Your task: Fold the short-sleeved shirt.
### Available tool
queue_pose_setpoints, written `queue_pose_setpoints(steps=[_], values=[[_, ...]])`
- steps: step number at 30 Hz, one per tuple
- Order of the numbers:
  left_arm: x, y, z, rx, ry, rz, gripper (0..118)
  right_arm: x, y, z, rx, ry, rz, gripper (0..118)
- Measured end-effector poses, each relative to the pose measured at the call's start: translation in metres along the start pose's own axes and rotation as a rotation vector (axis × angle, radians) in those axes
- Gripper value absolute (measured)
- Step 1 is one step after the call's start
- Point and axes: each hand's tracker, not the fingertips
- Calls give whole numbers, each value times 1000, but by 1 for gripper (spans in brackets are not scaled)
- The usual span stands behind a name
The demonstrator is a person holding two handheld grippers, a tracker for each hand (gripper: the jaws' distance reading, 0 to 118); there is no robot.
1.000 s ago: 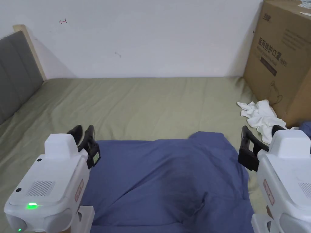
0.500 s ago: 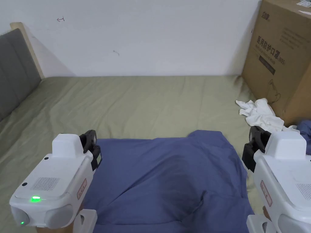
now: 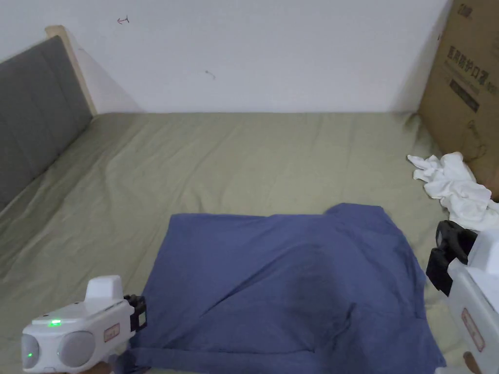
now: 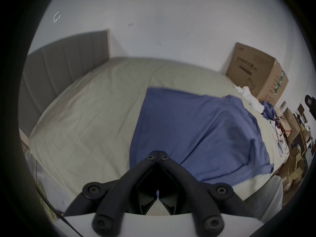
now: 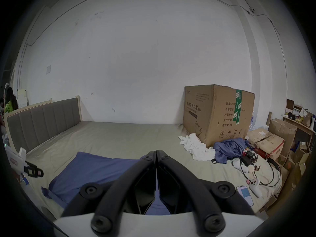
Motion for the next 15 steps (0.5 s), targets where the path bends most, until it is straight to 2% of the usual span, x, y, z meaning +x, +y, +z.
queue_pose_setpoints(steps=[2,3,4,7,8,12,13,15], values=[[-13,-13,-12,-66,12,22,3,7,-8,-4,-18,3,-10,0],[-17,-19,-14,-85,25,39,10,7,-10,-6,-27,2,-11,0],[-20,-24,-19,-126,40,46,25,7,-12,-7,-37,0,-11,0],[-29,-37,-29,-171,60,97,78,7,-17,-10,-61,2,-11,0],[-30,-41,-30,-169,64,103,84,7,-19,-11,-70,4,-8,0],[-35,-49,-42,-176,86,99,83,10,-27,-13,-104,-1,-11,0],[-35,-49,-46,-187,88,90,72,10,-30,-14,-113,-4,-11,0],[-34,-49,-50,-200,83,83,34,13,-34,-15,-133,-10,-18,0]])
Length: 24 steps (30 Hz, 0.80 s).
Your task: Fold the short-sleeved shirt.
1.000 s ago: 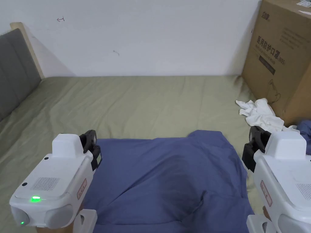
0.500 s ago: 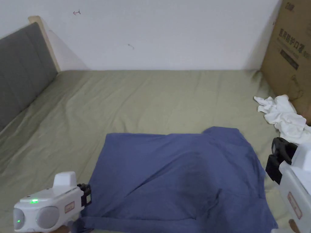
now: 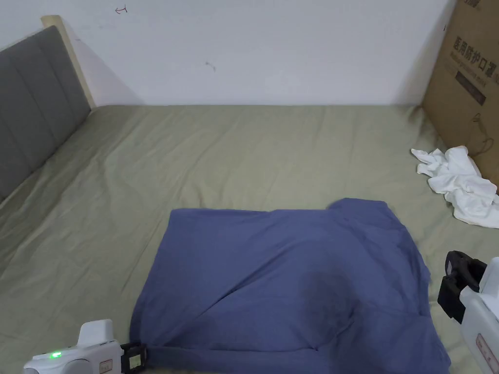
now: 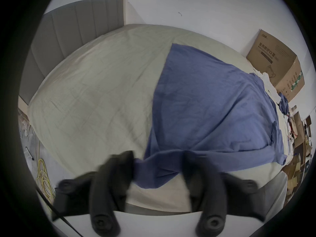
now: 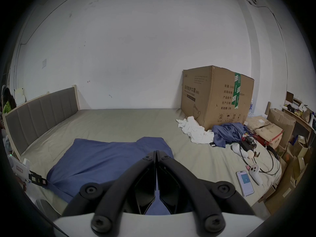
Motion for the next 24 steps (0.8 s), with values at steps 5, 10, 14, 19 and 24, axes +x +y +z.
queue_pose_setpoints(steps=[5,10,14,19,24], values=[[3,-1,-1,-48,-30,-26,5,23,-24,3,-68,-18,-48,0],[5,-2,11,-8,-31,-52,3,46,-74,-13,-296,-25,-96,16],[7,1,20,15,-40,-58,3,50,-118,-26,-492,-27,-66,88],[12,3,25,32,-37,-57,3,42,-153,-28,-625,-9,-86,87],[14,4,23,29,-36,-65,3,35,-165,-30,-675,28,-103,63]])
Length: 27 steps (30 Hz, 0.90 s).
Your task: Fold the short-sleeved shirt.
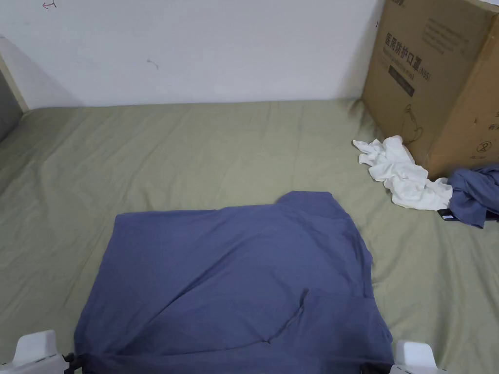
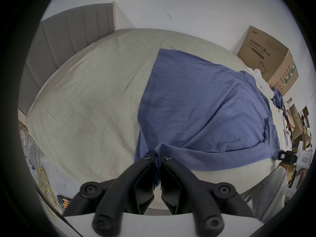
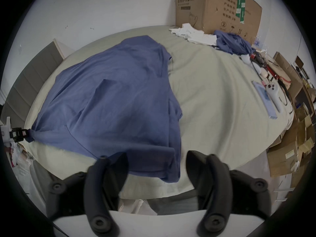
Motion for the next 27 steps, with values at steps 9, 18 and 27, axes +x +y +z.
queue_pose_setpoints(steps=[9,18,27], values=[[-1,2,0,7,0,14,3,3,1,0,-16,42,-23,6],[-1,30,21,115,-5,33,3,9,56,50,216,85,0,5],[9,102,-15,170,22,16,3,7,142,5,267,58,40,5]])
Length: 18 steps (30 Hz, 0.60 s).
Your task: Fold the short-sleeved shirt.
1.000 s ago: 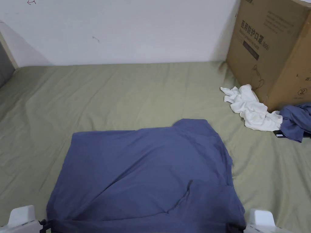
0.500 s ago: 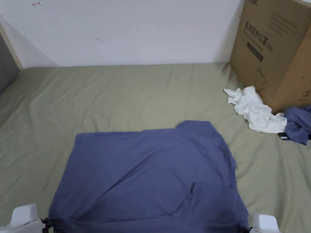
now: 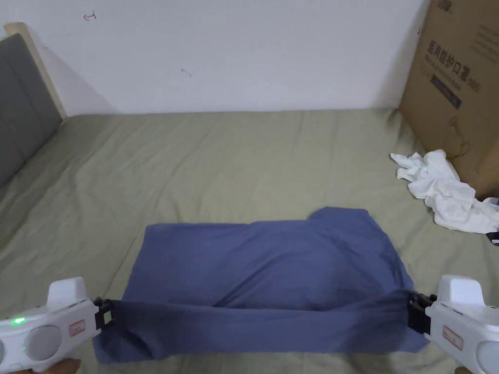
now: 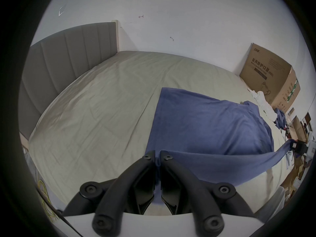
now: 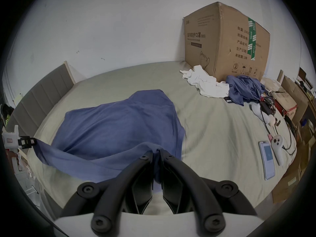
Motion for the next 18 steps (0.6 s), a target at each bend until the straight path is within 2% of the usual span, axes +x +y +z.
queue_pose_setpoints(steps=[8,14,15,16,18], values=[[29,23,-96,-151,81,-122,3,13,8,-96,-174,-69,-30,5],[37,16,-133,-250,123,-111,4,21,-5,-136,-285,-90,-85,6],[37,16,-133,-266,113,-95,4,8,-5,-123,-283,-89,-87,6],[36,16,-131,-261,109,-94,5,5,-4,-118,-283,-89,-87,7],[36,18,-118,-225,105,-65,21,1,2,-106,-264,-92,-85,12]])
